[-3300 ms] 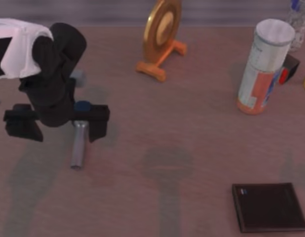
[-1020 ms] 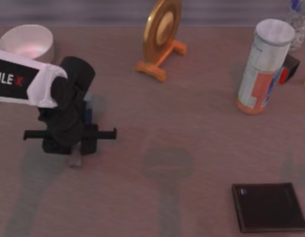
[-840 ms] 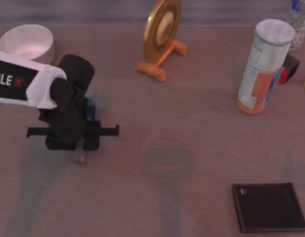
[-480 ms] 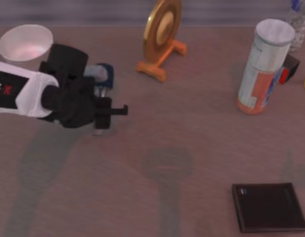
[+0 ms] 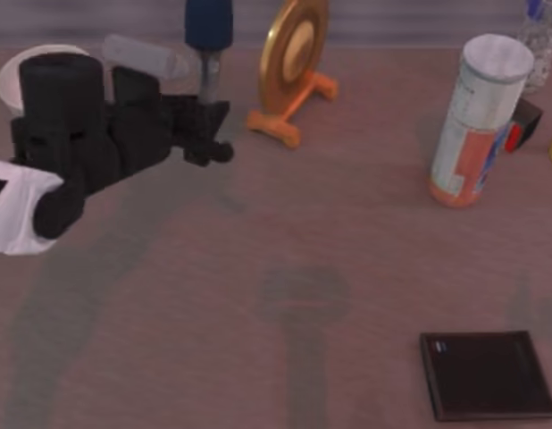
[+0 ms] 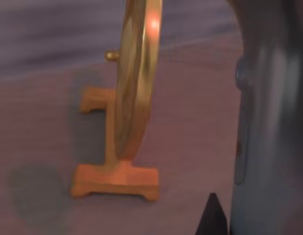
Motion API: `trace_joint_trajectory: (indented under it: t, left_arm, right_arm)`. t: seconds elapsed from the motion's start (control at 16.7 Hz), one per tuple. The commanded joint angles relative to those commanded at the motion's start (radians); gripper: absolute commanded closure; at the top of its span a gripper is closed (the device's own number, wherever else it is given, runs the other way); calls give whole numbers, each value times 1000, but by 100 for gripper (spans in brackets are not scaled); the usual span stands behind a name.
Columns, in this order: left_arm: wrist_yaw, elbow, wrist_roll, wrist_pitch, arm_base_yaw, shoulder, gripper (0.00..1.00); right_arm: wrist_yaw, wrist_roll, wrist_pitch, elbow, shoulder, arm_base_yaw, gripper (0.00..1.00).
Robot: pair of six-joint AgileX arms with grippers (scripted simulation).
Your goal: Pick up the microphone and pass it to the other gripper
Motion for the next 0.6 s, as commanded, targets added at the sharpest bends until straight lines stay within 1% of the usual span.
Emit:
trace_joint_trajectory:
  t: [0.12,0.3,0.42,0.6]
  left_arm:
    - [53,-41,33,137,6,-50,100]
    - [108,-82,69,264,14,-110,100]
    - [123,-94,80,296,16,-129,100]
    - [124,-95,80,298,16,-130,100]
  right_arm:
    - [0,0,0,0,0,0,0]
    - [0,0,0,0,0,0,0]
    - [0,0,0,0,0,0,0]
    - [0,0,0,0,0,0,0]
